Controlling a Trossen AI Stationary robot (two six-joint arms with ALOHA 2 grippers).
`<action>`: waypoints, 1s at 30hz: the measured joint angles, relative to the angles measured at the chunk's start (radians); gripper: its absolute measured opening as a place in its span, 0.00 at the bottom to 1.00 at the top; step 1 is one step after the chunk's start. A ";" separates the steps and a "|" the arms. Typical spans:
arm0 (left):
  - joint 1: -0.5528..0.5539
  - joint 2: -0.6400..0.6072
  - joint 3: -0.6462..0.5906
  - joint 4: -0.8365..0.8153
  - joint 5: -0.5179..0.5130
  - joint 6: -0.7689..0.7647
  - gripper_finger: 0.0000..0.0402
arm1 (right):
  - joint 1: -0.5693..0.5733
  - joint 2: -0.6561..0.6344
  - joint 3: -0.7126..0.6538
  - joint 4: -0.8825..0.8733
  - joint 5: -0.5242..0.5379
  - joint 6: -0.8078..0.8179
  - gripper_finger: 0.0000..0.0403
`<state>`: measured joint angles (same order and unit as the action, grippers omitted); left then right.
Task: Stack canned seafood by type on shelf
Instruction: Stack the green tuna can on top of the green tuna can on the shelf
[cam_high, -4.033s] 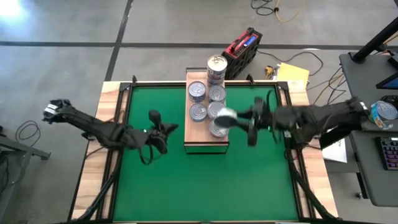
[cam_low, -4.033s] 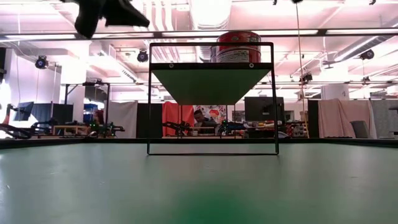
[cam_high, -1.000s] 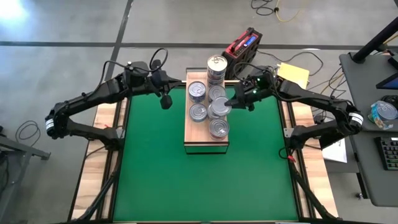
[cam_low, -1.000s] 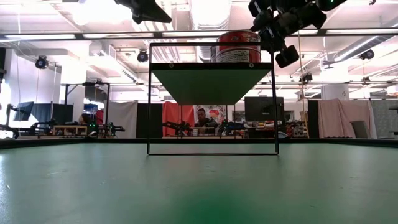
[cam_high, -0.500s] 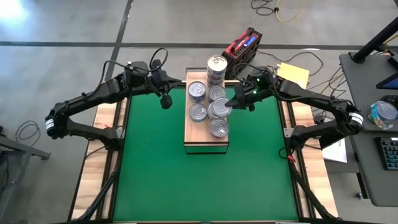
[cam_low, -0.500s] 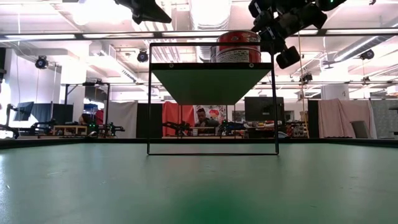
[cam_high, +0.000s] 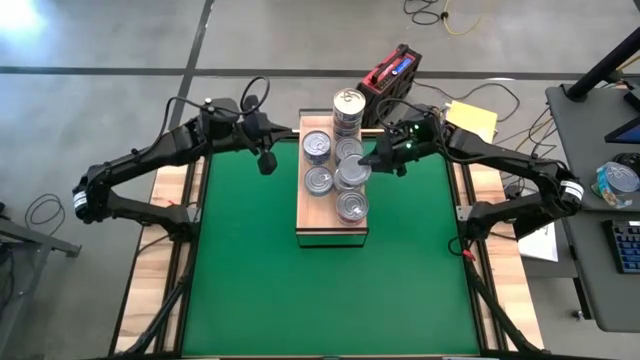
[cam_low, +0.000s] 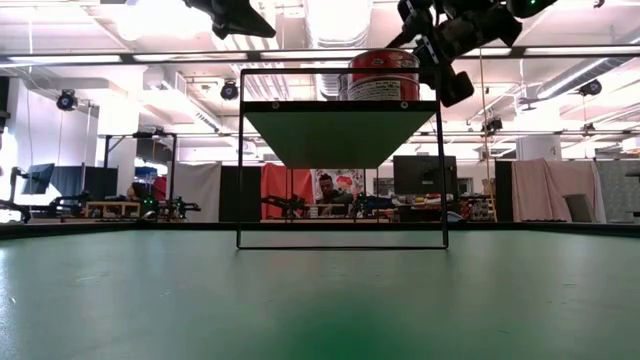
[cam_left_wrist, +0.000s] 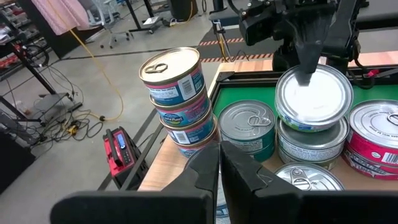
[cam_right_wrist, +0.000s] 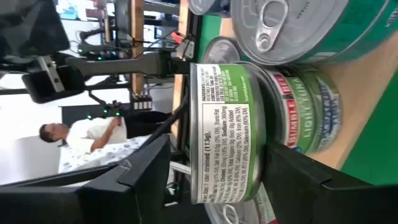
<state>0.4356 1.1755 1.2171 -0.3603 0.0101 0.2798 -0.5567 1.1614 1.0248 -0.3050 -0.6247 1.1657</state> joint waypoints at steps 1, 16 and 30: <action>0.001 0.000 0.000 0.000 0.000 0.000 0.00 | 0.000 0.000 0.000 0.009 -0.001 0.008 0.56; 0.007 0.002 0.000 0.008 0.000 0.000 0.00 | 0.040 0.019 0.000 -0.024 -0.035 0.031 0.59; 0.007 0.002 0.000 0.008 0.001 0.000 0.00 | 0.039 0.019 0.028 -0.058 -0.026 0.103 0.60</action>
<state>0.4427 1.1770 1.2171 -0.3527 0.0113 0.2800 -0.5181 1.1801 1.0529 -0.3627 -0.6510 1.2688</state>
